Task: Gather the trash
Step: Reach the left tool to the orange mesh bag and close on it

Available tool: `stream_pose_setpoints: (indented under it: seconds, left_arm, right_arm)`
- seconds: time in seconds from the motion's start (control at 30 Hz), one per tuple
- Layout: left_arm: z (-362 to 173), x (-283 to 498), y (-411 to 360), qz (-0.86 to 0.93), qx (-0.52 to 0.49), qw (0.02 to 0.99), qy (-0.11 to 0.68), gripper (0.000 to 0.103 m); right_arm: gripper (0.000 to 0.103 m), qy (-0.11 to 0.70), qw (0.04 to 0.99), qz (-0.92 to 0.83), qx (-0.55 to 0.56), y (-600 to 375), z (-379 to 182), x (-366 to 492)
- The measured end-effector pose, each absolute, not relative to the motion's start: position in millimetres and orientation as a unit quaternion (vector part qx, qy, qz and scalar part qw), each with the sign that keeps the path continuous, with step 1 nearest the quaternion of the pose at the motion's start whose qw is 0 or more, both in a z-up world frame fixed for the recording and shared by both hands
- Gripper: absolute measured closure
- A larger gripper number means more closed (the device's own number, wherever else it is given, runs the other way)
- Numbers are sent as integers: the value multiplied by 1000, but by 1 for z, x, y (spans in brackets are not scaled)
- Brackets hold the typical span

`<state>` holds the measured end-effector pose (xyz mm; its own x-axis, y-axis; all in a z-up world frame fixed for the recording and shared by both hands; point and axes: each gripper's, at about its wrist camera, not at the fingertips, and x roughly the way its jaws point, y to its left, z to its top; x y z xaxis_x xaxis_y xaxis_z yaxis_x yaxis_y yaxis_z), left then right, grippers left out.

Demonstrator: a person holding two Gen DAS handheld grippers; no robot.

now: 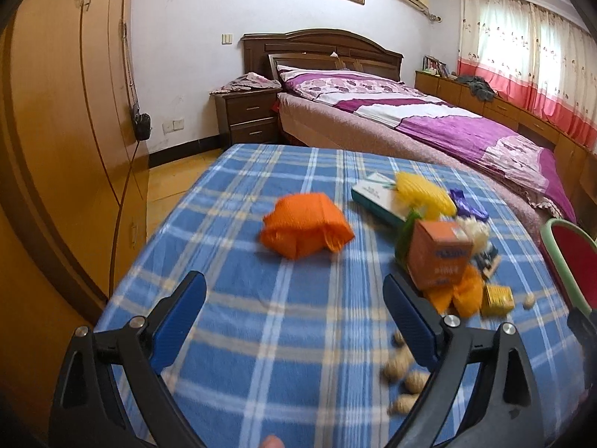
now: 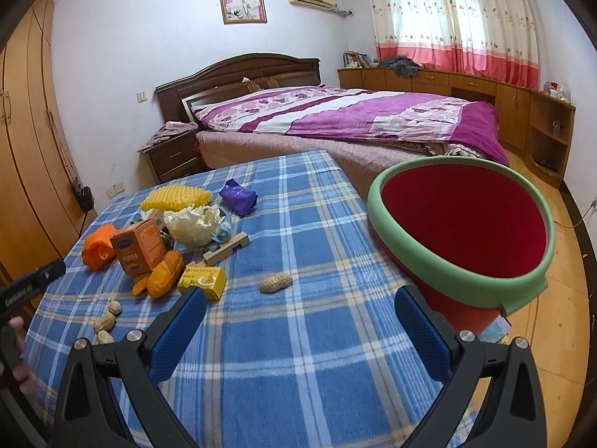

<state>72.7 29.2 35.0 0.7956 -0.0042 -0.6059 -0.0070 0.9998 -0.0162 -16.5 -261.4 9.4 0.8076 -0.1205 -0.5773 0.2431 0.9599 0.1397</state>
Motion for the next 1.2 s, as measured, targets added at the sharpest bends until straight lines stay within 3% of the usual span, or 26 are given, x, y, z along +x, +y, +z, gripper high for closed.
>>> stream_pose_setpoints:
  seconds: [0.43, 0.67, 0.77, 0.93, 1.1, 1.2]
  left_arm:
    - [28, 155, 27, -23, -26, 923, 382, 8]
    - [5, 187, 34, -16, -37, 907, 418, 20]
    - [-1, 194, 38, -19, -49, 902, 429, 35]
    - [-3, 197, 41, -47, -62, 903, 422, 51]
    - [-1, 191, 48, -65, -77, 909, 405, 80]
    - [-1, 186, 59, -86, -126, 903, 403, 84]
  right_arm:
    - [0, 337, 928, -88, 134, -269, 13, 19]
    - [0, 347, 923, -89, 143, -269, 12, 26]
    - [0, 352, 921, -89, 142, -267, 11, 28]
    - [0, 354, 921, -95, 137, -260, 12, 31]
    - [0, 361, 919, -95, 125, -242, 13, 37]
    - [0, 375, 915, -90, 115, -230, 10, 43]
